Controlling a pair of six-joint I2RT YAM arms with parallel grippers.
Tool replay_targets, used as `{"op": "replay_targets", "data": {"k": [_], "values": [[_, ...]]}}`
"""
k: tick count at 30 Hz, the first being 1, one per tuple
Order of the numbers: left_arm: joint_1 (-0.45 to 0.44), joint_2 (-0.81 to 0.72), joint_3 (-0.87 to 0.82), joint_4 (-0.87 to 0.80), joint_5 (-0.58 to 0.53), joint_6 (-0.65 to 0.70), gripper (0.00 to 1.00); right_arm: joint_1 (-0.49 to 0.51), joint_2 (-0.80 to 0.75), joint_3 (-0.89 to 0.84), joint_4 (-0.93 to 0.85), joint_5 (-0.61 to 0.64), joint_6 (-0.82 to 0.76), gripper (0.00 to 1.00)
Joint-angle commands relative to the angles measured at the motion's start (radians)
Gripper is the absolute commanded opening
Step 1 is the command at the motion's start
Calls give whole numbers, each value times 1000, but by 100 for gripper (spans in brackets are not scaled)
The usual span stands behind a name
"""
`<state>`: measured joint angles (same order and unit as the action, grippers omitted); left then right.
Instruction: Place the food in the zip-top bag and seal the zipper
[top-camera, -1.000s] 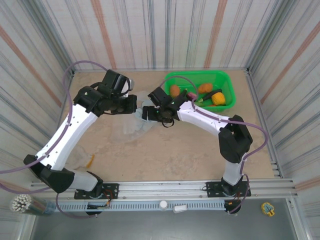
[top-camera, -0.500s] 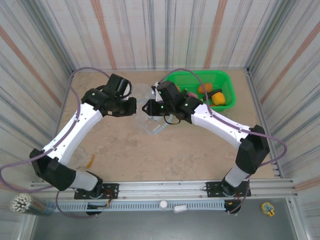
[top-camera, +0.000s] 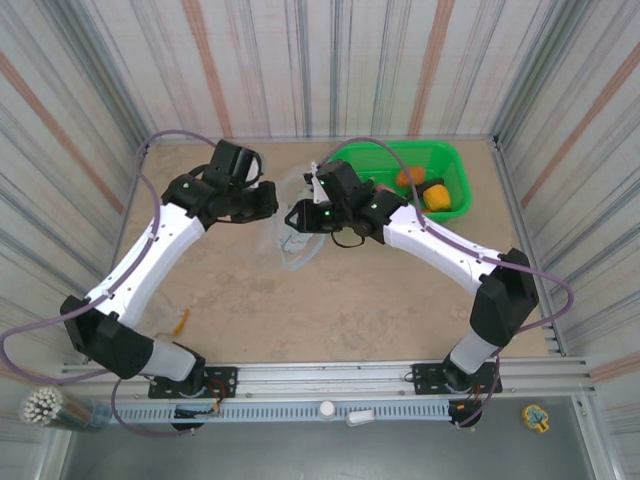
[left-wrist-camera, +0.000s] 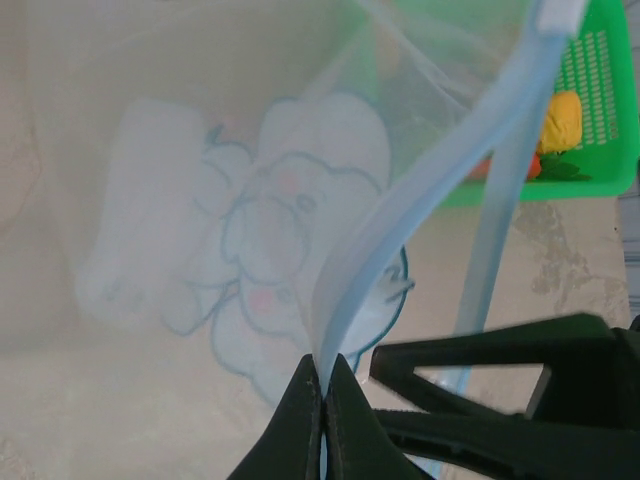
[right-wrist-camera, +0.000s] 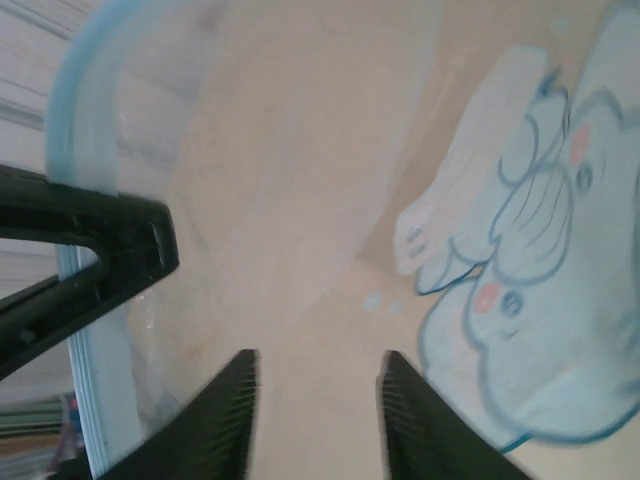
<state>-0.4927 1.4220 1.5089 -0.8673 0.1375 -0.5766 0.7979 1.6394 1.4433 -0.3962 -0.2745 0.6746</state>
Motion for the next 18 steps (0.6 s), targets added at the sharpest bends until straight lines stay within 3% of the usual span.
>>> {"op": "replay_targets", "data": {"k": [1, 5, 10, 18], "values": [[9, 10, 33, -64, -76, -10, 0, -6, -55, -3, 28, -64, -25, 22], [23, -37, -35, -62, -107, -62, 0, -43, -144, -18, 48, -84, -50, 5], [26, -59, -40, -93, -122, -87, 0, -147, -182, -22, 16, -103, -64, 4], [31, -116, -59, -100, -107, -101, 0, -388, 85, 124, -315, 215, -204, 0]]}}
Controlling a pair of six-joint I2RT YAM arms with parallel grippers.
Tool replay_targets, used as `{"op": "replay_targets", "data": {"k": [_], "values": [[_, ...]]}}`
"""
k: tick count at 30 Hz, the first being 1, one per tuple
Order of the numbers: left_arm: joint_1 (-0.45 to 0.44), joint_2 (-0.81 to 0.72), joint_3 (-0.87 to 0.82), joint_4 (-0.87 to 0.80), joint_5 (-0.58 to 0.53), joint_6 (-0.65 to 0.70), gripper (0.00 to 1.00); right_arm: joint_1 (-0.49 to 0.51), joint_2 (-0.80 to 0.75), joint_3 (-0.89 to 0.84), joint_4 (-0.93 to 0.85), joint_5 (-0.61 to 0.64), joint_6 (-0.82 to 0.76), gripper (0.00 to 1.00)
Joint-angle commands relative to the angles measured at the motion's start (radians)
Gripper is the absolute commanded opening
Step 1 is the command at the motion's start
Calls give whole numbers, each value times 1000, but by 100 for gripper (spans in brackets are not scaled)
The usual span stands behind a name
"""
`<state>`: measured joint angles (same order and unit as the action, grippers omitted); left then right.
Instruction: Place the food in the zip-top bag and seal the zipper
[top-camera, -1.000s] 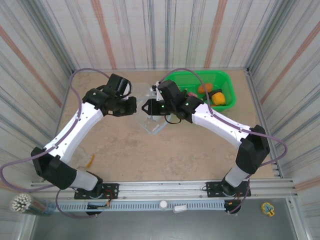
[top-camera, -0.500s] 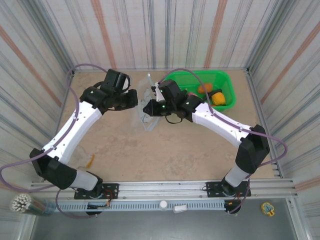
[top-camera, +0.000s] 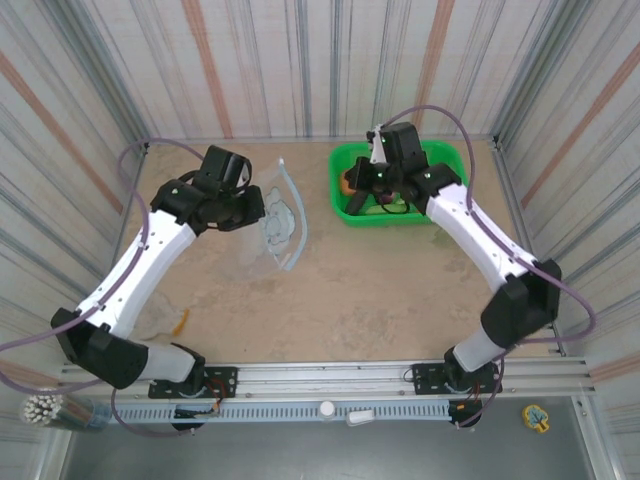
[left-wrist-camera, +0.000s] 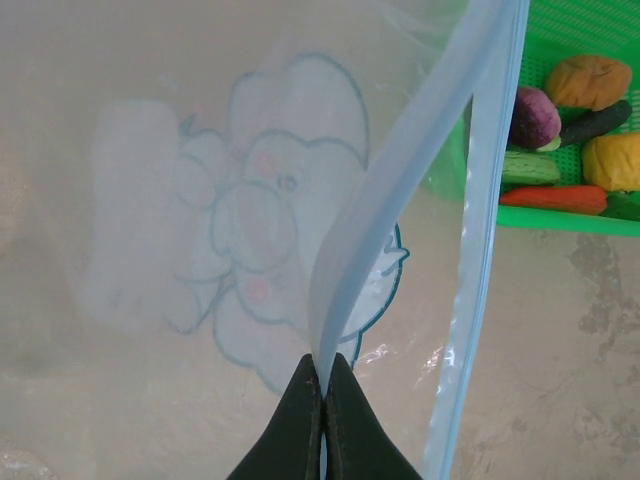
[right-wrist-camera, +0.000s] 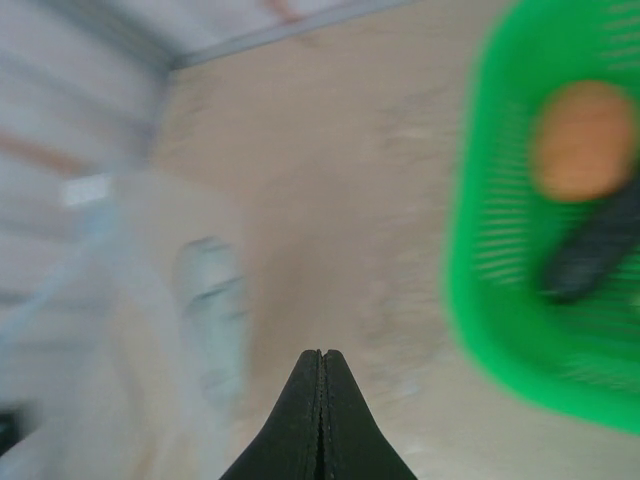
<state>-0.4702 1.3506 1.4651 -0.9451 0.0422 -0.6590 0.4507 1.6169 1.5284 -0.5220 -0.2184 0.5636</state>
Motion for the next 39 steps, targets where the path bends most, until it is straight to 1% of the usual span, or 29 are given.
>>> {"op": "replay_targets", "data": {"k": [1, 2, 6, 9, 10, 11, 12, 13, 15, 16, 18, 19, 23, 25, 29, 31, 33, 36, 39], "values": [[11, -51, -22, -23, -10, -19, 0, -55, 150, 63, -216, 219, -113, 0], [13, -56, -29, -20, -8, -17, 0, -72, 191, 84, -239, 260, -123, 0], [17, -71, -50, -16, -1, -4, 0, -132, 303, 147, -297, 360, -126, 0], [19, -79, -63, -16, 1, 3, 0, -157, 378, 184, -341, 368, -155, 0], [21, -82, -65, -15, 1, 5, 0, -158, 406, 204, -370, 362, -168, 4], [21, -83, -68, -14, 2, 7, 0, -156, 422, 211, -388, 360, -179, 14], [23, -87, -69, -16, 5, 10, 0, -152, 427, 203, -397, 360, -187, 31], [24, -92, -71, -16, 8, 12, 0, -147, 420, 179, -395, 361, -192, 43], [24, -100, -75, -14, 11, 16, 0, -147, 389, 124, -382, 353, -196, 59], [24, -105, -75, -15, 11, 19, 0, -151, 371, 96, -374, 345, -195, 69], [25, -110, -80, -15, 10, 22, 0, -160, 344, 56, -373, 326, -196, 84], [27, -111, -82, -13, 13, 24, 0, -167, 330, 40, -383, 315, -191, 87], [31, -115, -87, -12, 25, 27, 0, -174, 278, -31, -406, 313, -139, 88], [33, -124, -90, -12, 28, 26, 0, -168, 251, -70, -427, 315, -94, 86], [35, -148, -106, -22, 29, 25, 0, -125, 151, -178, -440, 328, -64, 85], [35, -161, -121, -23, 39, 18, 0, -104, 83, -262, -417, 287, -54, 84], [36, -165, -133, -23, 50, 12, 0, -84, 49, -311, -428, 242, -49, 83], [39, -163, -132, -53, 55, 10, 0, -36, 8, -332, -479, 246, -49, 82], [41, -178, -139, -60, 63, 7, 0, -3, -39, -309, -522, 286, -76, 81]]}}
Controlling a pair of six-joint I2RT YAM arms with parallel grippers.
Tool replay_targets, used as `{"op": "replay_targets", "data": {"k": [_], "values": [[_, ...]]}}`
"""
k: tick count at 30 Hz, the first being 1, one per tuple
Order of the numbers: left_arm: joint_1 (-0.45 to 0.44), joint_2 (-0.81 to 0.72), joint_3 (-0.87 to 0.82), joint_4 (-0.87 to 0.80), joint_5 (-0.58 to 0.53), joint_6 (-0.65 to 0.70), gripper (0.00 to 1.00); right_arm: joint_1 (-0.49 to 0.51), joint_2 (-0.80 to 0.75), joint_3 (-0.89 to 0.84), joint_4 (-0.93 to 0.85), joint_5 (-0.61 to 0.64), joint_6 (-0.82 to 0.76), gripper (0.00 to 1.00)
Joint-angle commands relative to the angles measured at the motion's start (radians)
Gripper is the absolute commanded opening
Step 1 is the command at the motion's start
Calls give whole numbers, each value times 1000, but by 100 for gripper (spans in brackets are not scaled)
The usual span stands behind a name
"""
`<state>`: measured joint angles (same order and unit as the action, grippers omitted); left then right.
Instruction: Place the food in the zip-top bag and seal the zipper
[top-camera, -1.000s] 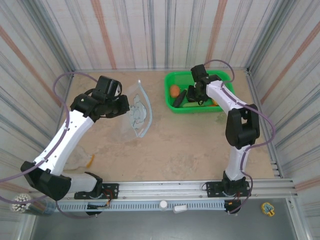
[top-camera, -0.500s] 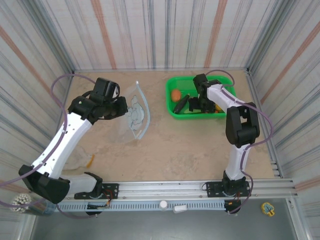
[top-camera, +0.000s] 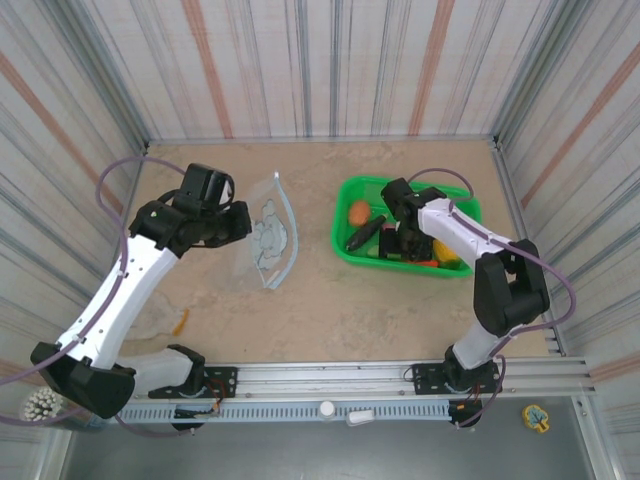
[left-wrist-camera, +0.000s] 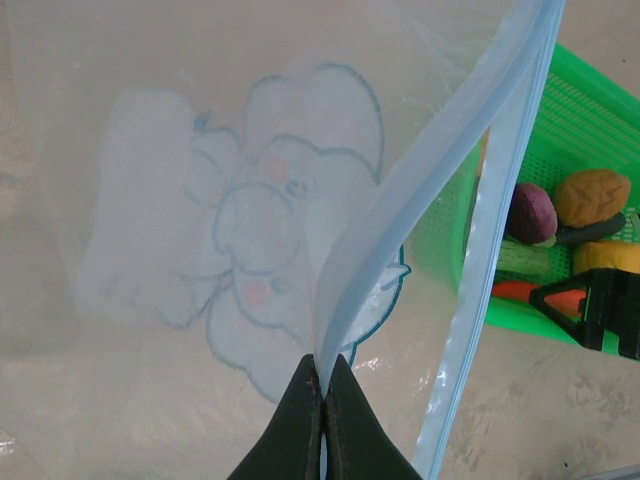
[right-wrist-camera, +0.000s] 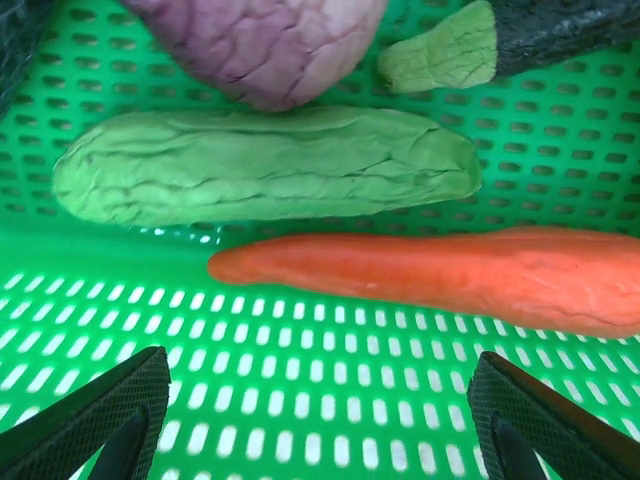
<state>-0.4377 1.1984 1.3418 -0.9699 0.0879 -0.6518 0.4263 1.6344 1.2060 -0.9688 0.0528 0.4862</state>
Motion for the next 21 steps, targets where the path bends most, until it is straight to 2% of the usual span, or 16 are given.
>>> {"op": "replay_targets", "data": {"k": [1, 7, 10, 14, 21], "values": [[9, -28, -16, -35, 20, -1, 0, 20, -72, 31, -77, 15, -15, 81], [8, -28, -19, -33, 30, -11, 0, -7, -63, 147, 37, -100, -37, 79], [8, -34, -21, -35, 8, -7, 0, -9, 27, 231, 98, -131, 3, 79], [9, -38, -38, -20, -17, -5, 0, -21, 190, 355, 168, -144, 61, 85], [11, -38, -19, -20, -20, -9, 0, -47, 470, 562, 142, -167, 81, 84]]}}
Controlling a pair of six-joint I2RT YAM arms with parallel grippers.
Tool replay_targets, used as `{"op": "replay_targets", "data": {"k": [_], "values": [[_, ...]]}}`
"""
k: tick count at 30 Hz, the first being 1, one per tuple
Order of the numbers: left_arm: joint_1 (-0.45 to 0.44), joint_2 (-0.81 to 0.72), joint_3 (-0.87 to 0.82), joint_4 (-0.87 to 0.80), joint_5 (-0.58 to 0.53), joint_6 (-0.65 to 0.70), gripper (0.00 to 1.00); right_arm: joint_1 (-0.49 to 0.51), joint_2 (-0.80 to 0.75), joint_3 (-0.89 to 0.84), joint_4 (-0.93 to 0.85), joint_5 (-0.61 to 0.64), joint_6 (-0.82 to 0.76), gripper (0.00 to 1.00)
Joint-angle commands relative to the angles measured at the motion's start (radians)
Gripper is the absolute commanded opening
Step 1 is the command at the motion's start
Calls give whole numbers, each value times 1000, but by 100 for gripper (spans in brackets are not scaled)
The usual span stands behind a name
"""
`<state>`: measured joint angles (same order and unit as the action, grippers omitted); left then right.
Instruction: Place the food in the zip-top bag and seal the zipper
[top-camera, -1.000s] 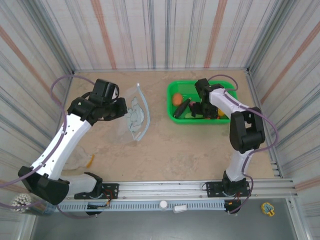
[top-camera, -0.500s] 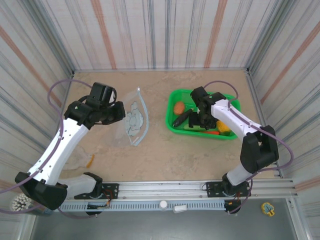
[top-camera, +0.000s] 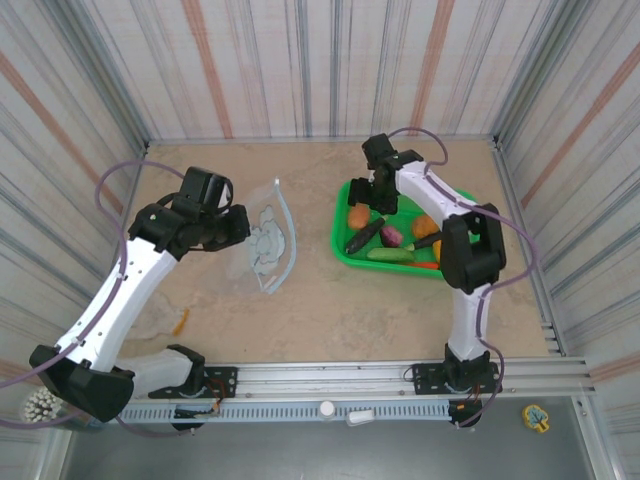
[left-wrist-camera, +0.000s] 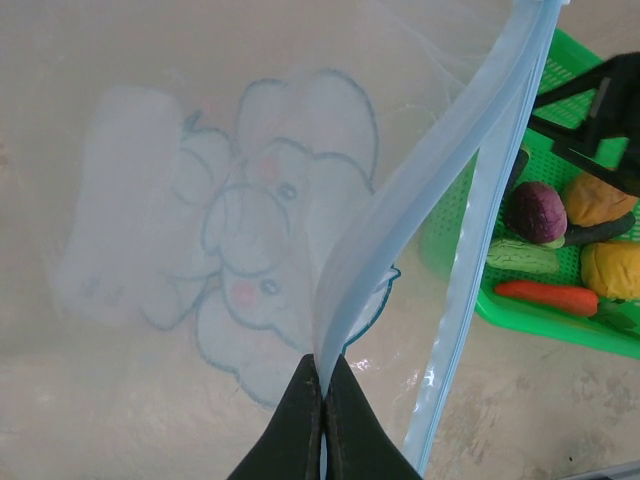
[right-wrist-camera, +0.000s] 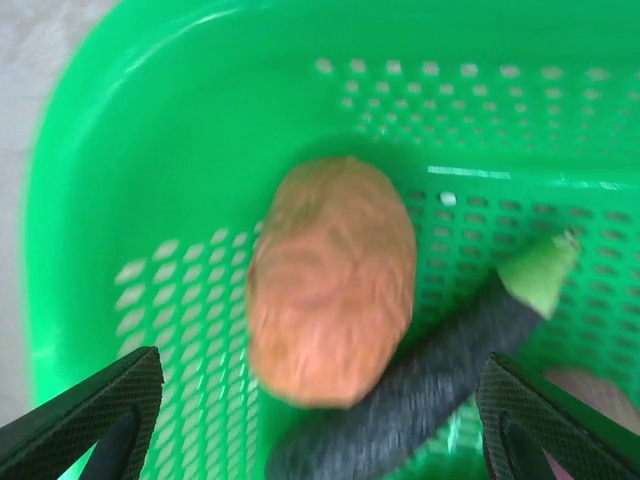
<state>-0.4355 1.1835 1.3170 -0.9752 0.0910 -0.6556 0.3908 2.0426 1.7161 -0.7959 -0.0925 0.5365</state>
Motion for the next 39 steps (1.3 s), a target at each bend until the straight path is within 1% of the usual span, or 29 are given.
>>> {"op": "replay_targets", "data": {"k": [1, 5, 9, 12, 13, 15, 18, 21, 23, 25, 29, 31, 33, 38, 39], "values": [[9, -24, 9, -21, -28, -3, 0, -14, 86, 66, -30, -23, 32, 83], [12, -29, 10, -37, -40, 3, 0, -12, 132, 75, -6, -77, 26, 75], [15, -35, 5, -38, -45, 5, 0, 15, 137, 41, 10, -93, 3, 64], [17, -31, 3, -36, -41, 3, 0, 30, 115, -12, 26, -104, -3, 58], [16, -30, 2, -35, -39, 2, 0, 33, 97, -40, 37, -108, -1, 55], [16, -33, -3, -29, -33, -3, 0, 41, 51, -109, 75, -128, 12, 52], [16, -36, -15, -21, -24, -10, 0, 53, -5, -187, 114, -165, 23, 50], [17, -36, -22, -17, -19, -13, 0, 74, -49, -241, 134, -167, 27, 49], [17, -37, -27, -13, -12, -19, 0, 80, -71, -266, 148, -177, 29, 45], [16, -40, -35, -8, -3, -28, 0, 83, -95, -278, 152, -182, 26, 44], [17, -36, -38, -2, -5, -35, 0, 80, -157, -287, 131, -139, 4, 42], [16, -24, -30, -9, -4, -39, 0, 76, -216, -300, 136, -102, -7, 41], [17, -3, -16, -7, 26, -42, 0, 67, -295, -329, 179, -94, -12, 42], [23, 48, 45, 0, 82, -66, 0, 89, -452, -320, 237, -89, -33, 41], [27, 62, 58, 2, 97, -70, 0, 92, -485, -322, 268, -112, -31, 41]]}}
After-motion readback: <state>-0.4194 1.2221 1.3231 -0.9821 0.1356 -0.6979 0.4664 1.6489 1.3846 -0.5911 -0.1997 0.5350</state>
